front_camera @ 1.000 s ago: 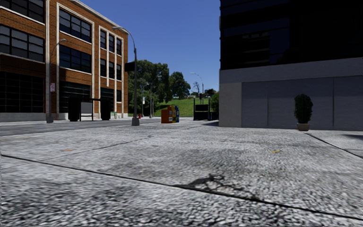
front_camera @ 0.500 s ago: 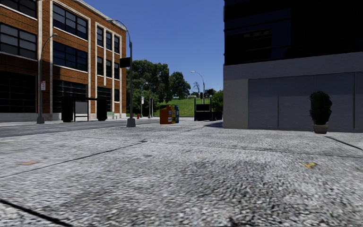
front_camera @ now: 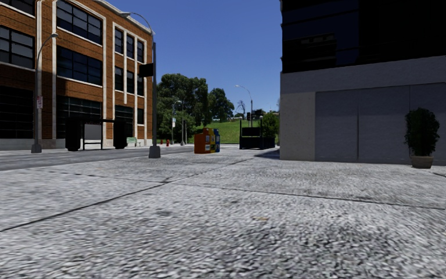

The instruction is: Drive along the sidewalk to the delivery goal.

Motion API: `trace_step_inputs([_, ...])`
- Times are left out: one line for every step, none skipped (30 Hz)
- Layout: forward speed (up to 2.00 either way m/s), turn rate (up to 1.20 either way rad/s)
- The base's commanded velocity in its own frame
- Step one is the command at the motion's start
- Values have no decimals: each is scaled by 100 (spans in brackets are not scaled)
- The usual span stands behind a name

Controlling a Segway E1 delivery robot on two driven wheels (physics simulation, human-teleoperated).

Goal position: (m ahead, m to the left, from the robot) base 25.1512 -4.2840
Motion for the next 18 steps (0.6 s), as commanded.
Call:
trace_step_inputs([200,0])
trace_step_inputs([200,0])
trace_step_inputs([200,0])
trace_step_inputs([200,0])
trace_step_inputs([200,0])
trace_step_inputs([200,0])
trace_step_inputs([200,0])
trace_step_inputs([200,0])
trace_step_inputs([200,0])
trace_step_inputs([200,0])
trace_step_inputs([200,0])
trace_step_inputs([200,0])
trace_step_inputs([200,0])
trace_step_inputs([200,0])
trace_step_inputs([200,0])
trace_step_inputs([200,0])
trace_step_inputs([200,0])
trace_step_inputs([200,0])
